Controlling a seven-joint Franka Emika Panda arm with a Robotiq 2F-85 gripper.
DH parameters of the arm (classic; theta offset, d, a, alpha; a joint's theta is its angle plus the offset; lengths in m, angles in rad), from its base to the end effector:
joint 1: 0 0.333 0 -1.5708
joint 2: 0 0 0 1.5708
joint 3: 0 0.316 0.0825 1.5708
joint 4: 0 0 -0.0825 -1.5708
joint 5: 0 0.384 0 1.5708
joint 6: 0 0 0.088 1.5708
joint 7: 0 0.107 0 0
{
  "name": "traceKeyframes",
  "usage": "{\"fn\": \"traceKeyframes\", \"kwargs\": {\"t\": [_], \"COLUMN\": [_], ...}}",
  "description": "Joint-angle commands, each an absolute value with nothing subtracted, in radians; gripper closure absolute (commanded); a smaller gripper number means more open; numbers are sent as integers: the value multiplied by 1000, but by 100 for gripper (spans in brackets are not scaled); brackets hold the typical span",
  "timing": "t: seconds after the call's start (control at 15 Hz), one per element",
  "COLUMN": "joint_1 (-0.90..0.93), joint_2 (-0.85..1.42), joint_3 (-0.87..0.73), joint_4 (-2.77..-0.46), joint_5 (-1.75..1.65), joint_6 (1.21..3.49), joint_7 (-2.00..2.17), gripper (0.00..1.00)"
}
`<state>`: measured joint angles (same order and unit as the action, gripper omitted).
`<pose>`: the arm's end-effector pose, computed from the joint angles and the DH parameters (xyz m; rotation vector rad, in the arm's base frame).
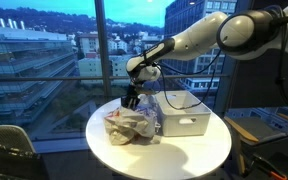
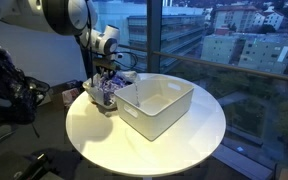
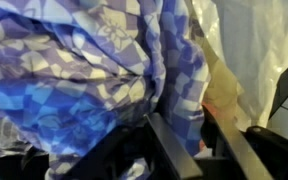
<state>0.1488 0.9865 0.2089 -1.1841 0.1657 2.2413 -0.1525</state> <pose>0.7353 0.2289 0.2003 -2.7952 -0.4399 -0.0780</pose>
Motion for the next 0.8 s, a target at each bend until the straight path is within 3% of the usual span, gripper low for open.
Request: {"fn": "traceKeyframes", "kwargs": {"t": [0.0,0.27,0.47,0.73], "joint_1": [192,228,253,214], "joint_2": [916,811,733,610], "joint_3": [168,95,15,7], "joint_4": [-1231,-1311,-1389,-1518], "joint_5": [109,31,-35,-35], "joint_6": [2318,2419,2480,2256], "joint_7": [-105,14,134,156], "gripper": [28,0,0,0]}}
